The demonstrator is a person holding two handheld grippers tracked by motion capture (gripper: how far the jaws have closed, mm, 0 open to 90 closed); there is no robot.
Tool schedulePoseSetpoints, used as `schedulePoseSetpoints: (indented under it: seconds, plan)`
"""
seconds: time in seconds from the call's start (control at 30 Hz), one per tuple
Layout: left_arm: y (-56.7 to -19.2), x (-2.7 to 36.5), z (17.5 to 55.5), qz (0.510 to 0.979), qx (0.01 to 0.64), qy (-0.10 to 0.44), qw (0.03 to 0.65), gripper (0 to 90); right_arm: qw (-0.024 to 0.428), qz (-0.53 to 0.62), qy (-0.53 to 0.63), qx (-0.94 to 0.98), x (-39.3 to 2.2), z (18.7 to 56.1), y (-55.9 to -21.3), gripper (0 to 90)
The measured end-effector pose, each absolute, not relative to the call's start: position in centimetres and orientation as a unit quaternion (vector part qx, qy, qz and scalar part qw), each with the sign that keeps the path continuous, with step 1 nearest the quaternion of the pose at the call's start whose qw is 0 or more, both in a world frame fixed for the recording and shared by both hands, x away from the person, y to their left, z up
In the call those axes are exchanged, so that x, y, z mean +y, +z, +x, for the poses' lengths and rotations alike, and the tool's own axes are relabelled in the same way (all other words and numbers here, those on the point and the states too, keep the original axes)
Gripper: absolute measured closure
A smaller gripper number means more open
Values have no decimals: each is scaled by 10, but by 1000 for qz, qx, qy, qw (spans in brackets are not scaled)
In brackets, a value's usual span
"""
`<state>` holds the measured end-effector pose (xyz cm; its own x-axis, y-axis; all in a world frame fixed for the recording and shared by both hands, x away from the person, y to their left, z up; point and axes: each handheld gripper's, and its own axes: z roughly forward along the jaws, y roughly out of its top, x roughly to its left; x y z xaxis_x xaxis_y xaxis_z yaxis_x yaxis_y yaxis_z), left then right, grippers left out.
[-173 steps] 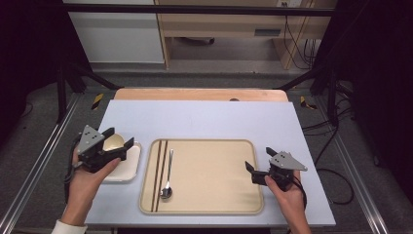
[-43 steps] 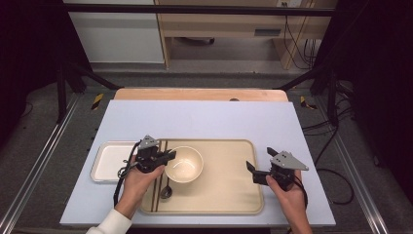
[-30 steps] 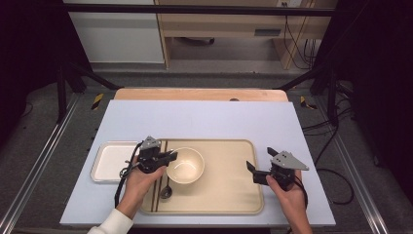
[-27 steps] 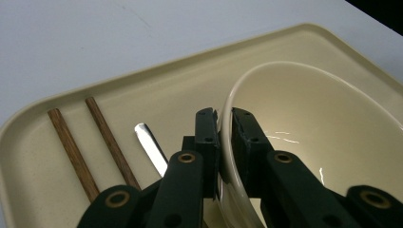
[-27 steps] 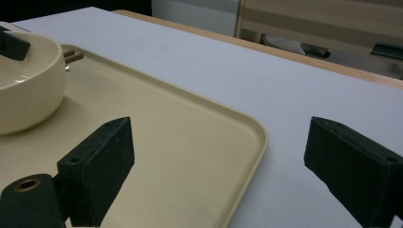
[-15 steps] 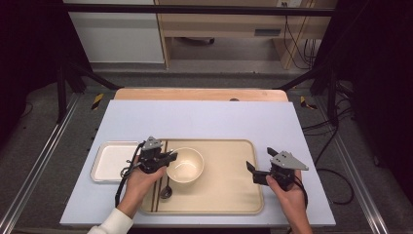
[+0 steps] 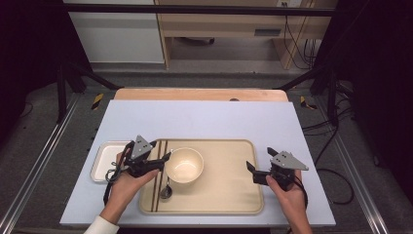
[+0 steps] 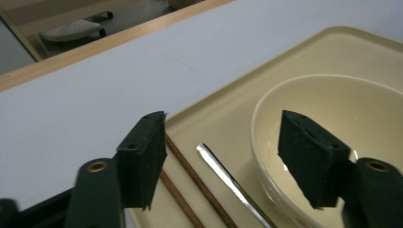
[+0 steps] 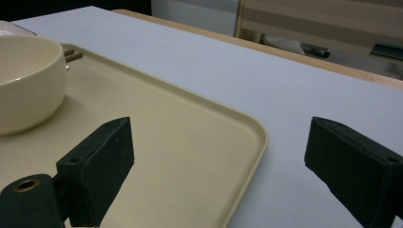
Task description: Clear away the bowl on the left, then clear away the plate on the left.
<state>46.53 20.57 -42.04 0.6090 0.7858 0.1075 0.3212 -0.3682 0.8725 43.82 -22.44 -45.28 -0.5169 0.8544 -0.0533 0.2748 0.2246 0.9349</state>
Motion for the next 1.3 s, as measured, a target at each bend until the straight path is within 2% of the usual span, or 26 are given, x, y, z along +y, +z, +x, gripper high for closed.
schedulePoseSetpoints:
  seconds: [0.17, 0.6, 0.97, 1.3]
  plan:
    - [-415, 217, 463, 773, 362, 273, 444, 238, 301, 390, 486, 722, -224, 438, -453, 94]
    - [-405, 260, 457, 746, 394, 294, 450, 143, 311, 382, 512, 704, -229, 436, -450, 93]
    - [-403, 304, 450, 724, 425, 328, 434, 142, 329, 376, 537, 680, -231, 432, -446, 95]
    - [-411, 350, 449, 716, 467, 342, 391, 211, 329, 381, 530, 683, -231, 432, -447, 94]
